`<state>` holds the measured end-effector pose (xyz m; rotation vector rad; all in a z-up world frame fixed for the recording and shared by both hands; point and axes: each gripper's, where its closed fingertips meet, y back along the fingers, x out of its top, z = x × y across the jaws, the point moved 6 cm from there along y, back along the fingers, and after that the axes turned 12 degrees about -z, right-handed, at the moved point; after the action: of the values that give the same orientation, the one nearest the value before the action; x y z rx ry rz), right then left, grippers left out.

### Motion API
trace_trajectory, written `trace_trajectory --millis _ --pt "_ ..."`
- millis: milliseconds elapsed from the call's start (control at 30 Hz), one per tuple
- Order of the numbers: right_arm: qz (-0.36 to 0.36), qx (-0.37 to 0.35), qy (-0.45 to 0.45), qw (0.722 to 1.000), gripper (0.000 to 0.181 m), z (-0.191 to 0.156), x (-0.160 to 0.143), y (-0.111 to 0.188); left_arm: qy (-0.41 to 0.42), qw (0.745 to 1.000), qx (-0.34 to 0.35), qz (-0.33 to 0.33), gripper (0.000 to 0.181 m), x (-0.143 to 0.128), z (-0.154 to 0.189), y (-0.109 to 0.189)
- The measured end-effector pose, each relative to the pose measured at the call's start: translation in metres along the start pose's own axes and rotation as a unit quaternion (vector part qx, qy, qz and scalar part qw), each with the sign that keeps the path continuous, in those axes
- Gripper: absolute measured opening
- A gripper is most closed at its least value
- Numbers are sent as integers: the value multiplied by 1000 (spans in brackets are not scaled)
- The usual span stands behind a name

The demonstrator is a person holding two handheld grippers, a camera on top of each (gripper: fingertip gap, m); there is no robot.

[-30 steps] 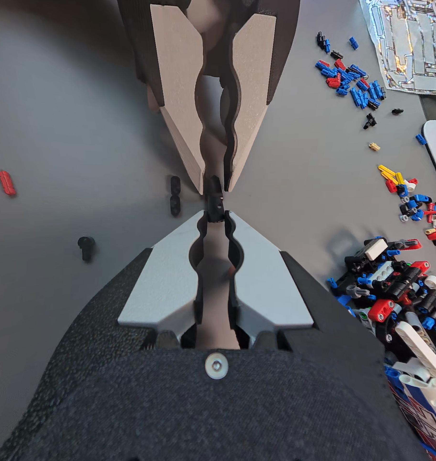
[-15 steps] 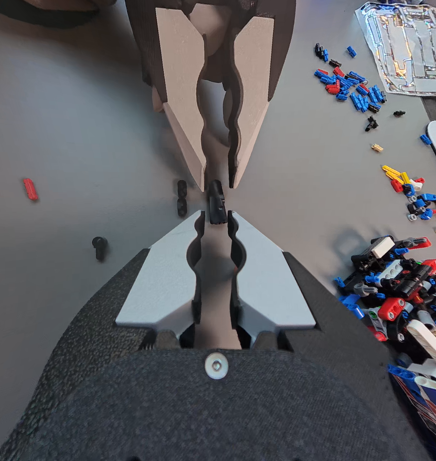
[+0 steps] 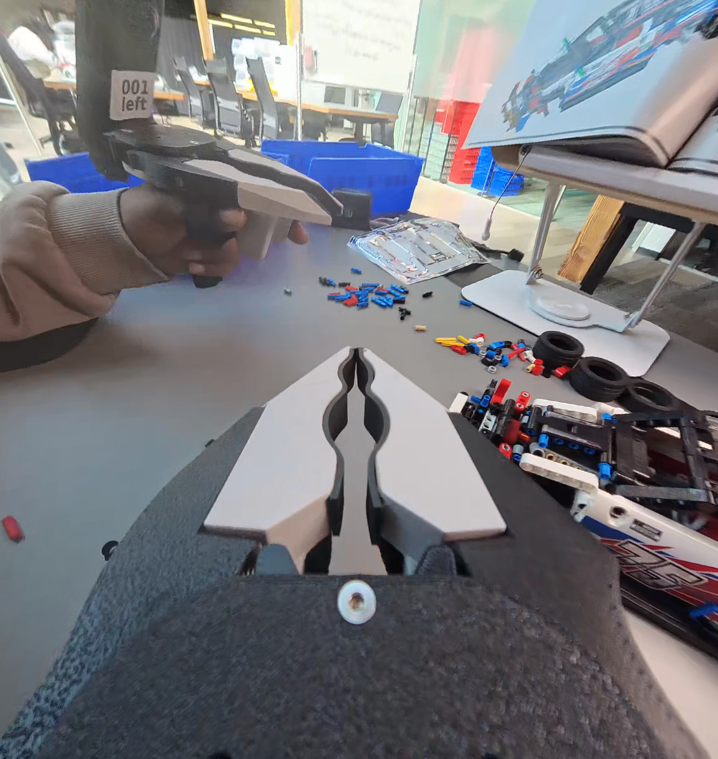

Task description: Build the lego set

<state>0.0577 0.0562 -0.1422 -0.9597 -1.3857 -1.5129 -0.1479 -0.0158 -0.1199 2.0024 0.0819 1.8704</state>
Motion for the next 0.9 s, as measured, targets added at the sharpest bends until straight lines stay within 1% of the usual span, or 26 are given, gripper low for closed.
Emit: trace_trajectory --millis 67,100,133,167,200,267,333,367,400,467,533,600,667,833,900 --pt "16 -11 -18 1000 0 5 4 5 -11 997 76 3 12 18 -24 18" --pt "21 -22 -27 999 0 8 4 6 -13 994 113 -6 8 29 -39 28" --pt "23 -27 -32 999 0 9 4 6 -6 991 133 -27 9 39 -55 35" --pt "23 -28 -38 999 4 10 3 6 11 989 136 -60 14 48 -72 40" --pt "22 -24 -43 999 5 10 3 6 35 987 124 -96 24 56 -89 41" --pt "20 -10 -48 999 6 7 2 4 80 977 108 -163 36 63 -132 37" --pt "18 -3 -41 999 6 3 3 3 122 955 126 -239 44 51 -184 27" --pt "16 -3 -33 999 5 1 3 3 152 938 131 -281 48 38 -208 21" --pt "15 -4 -24 1000 5 0 4 4 192 920 123 -319 53 23 -228 14" --pt "13 -7 -10 1000 4 -2 3 4 272 883 98 -370 63 -9 -254 2" --pt "7 -11 -6 1000 3 0 0 4 320 856 91 -396 69 -33 -270 -7" --pt "5 -9 -17 1000 3 3 -3 3 336 845 105 -403 72 -46 -280 -14" --pt "4 -4 -32 999 3 6 -5 3 334 843 113 -406 73 -52 -284 -20" --pt "6 14 -50 999 3 7 -6 1 345 834 106 -418 73 -69 -291 -30" --pt "3 16 -49 999 3 7 -7 1 355 830 100 -419 71 -75 -294 -31"
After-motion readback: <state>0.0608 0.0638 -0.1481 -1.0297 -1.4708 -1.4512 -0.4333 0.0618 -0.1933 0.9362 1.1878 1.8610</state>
